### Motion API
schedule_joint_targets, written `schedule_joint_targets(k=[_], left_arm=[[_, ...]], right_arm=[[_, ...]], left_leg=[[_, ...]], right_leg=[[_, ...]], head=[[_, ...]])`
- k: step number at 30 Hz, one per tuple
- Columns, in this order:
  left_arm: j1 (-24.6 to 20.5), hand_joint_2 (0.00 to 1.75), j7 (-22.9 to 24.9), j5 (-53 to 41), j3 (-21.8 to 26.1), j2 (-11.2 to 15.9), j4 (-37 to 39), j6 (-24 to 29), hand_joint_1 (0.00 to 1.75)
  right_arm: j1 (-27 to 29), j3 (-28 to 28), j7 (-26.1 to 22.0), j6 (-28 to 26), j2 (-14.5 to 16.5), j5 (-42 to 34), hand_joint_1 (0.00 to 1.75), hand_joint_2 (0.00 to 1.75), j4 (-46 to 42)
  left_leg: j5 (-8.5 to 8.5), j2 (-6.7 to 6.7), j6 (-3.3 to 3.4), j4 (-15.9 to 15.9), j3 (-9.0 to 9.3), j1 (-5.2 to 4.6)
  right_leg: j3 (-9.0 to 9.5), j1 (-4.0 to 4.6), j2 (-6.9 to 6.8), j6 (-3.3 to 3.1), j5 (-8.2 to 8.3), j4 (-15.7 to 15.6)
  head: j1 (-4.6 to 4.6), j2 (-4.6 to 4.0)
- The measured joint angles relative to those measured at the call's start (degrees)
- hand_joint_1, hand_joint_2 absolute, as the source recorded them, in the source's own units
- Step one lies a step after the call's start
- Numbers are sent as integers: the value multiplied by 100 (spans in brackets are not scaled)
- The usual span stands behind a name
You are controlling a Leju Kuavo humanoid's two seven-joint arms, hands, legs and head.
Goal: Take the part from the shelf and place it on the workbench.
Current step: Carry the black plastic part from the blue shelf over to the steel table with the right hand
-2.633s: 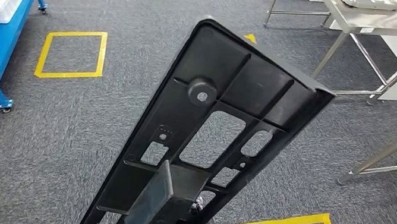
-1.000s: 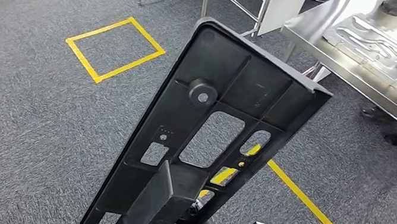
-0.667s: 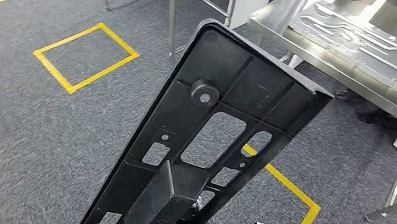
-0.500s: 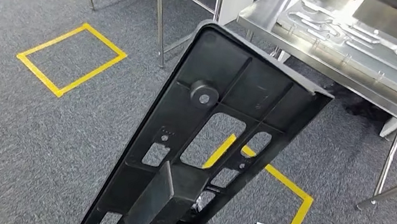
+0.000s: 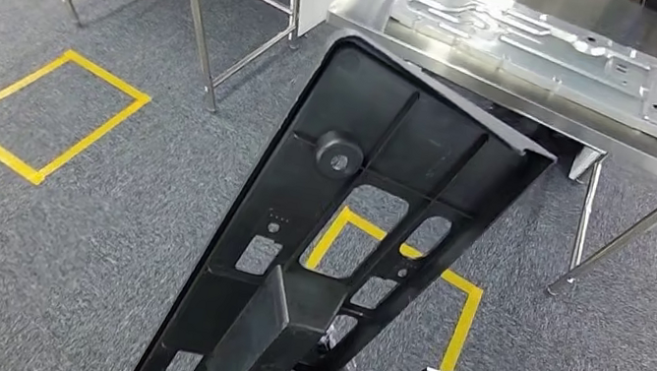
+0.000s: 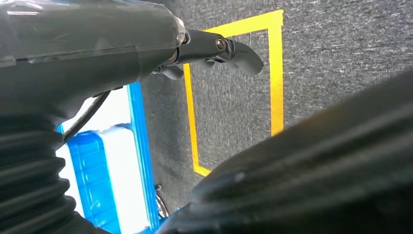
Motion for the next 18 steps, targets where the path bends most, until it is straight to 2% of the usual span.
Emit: schedule_joint_targets(k=[1, 3, 4, 5, 6, 7, 8, 9, 10, 11, 12, 13, 14, 15, 16, 17, 18], left_arm=[[5, 175, 0, 0, 1, 2, 0, 2, 0], [-5, 175, -10, 2, 9, 5, 0, 8, 0], [-19, 175, -15, 3, 18, 6, 0, 10, 0], [-38, 175, -19, 4, 30, 6, 0, 10, 0], [-52, 175, -25, 5, 40, 7, 0, 9, 0], [-62, 175, -29, 5, 48, 7, 0, 9, 0], [-68, 175, -30, 5, 52, 8, 0, 8, 0], [-68, 175, -29, 4, 53, 11, 0, 8, 0], [-66, 175, -23, 4, 54, 14, 0, 7, 0], [-65, 175, -19, 4, 56, 17, 0, 7, 0], [-66, 175, -18, 4, 60, 19, 0, 6, 0], [-70, 175, -20, 4, 63, 20, 0, 7, 0], [-77, 175, -22, 4, 66, 20, 0, 7, 0], [-80, 175, -24, 3, 67, 18, 0, 8, 0], [-80, 175, -26, 1, 68, 16, 0, 9, 0], [-73, 175, -26, 0, 68, 14, 0, 9, 0], [-64, 175, -26, -1, 68, 11, 0, 8, 0]], right_arm=[[5, -2, 3, 1, 3, 1, 175, 175, -3], [9, -7, 6, 2, 15, 5, 175, 175, -10], [11, -8, 7, 2, 21, 8, 175, 175, -10], [12, -9, 9, 3, 27, 10, 175, 175, -10], [17, -10, 11, 4, 30, 13, 175, 175, -9], [22, -10, 13, 4, 31, 14, 175, 175, -8], [25, -11, 15, 5, 31, 15, 175, 175, -7], [27, -11, 16, 6, 31, 17, 175, 175, -6], [28, -11, 17, 6, 31, 19, 175, 175, -6], [28, -11, 17, 7, 31, 20, 175, 175, -5], [27, -12, 17, 8, 32, 24, 175, 175, -6], [29, -13, 18, 9, 32, 27, 175, 175, -7], [34, -15, 19, 11, 32, 30, 175, 175, -7], [40, -18, 19, 12, 32, 32, 175, 175, -7], [47, -21, 19, 12, 32, 32, 175, 175, -7], [49, -25, 19, 12, 32, 31, 175, 175, -7], [45, -26, 17, 12, 32, 31, 175, 175, -8]], left_leg=[[-25, -25, -33, 19, 9, 5], [-230, -264, -99, 325, -111, 17], [-415, -423, -126, 663, -268, 32], [-610, -522, -148, 1074, -468, 38], [-742, -564, -166, 1440, -648, 40], [-762, -579, -177, 1642, -755, 40], [-655, -590, -183, 1612, -755, 43], [-445, -613, -185, 1353, -647, 49], [-204, -691, -186, 948, -481, 64], [-35, -832, -179, 572, -322, 80], [54, -960, -155, 293, -204, 97], [69, -1063, -124, 142, -147, 105], [39, -1097, -82, 112, -134, 99], [38, -1049, -38, 92, -128, 97], [49, -985, 0, 71, -123, 97], [56, -912, 42, 52, -110, 99], [60, -829, 79, 30, -97, 102]], right_leg=[[14, -20, 67, -17, 20, -26], [47, -73, 195, -56, 64, -78], [57, -86, 255, -67, 70, -85], [57, -92, 316, -79, 69, -82], [58, -94, 391, -85, 65, -75], [65, -96, 474, -84, 59, -65], [76, -100, 565, -78, 49, -52], [91, -106, 659, -66, 34, -35], [103, -112, 748, -46, 14, -16], [101, -109, 828, -23, -5, 12], [78, -109, 900, 5, -14, 38], [43, -112, 961, 36, -16, 57], [5, -118, 1022, 73, -5, 63], [-24, -129, 1086, 111, 7, 60], [-37, -137, 1078, 144, 3, 70], [-73, -132, 963, 179, -42, 141], [-161, -124, 788, 207, -148, 327]], head=[[0, 0], [-2, 0], [-2, 0], [-2, 0], [-2, 0], [-2, 0], [-2, 0], [-2, 0], [-2, 0], [-1, 0], [-1, 0], [-1, 0], [-1, 0], [-1, 0], [-1, 0], [-1, 0], [-1, 0]])
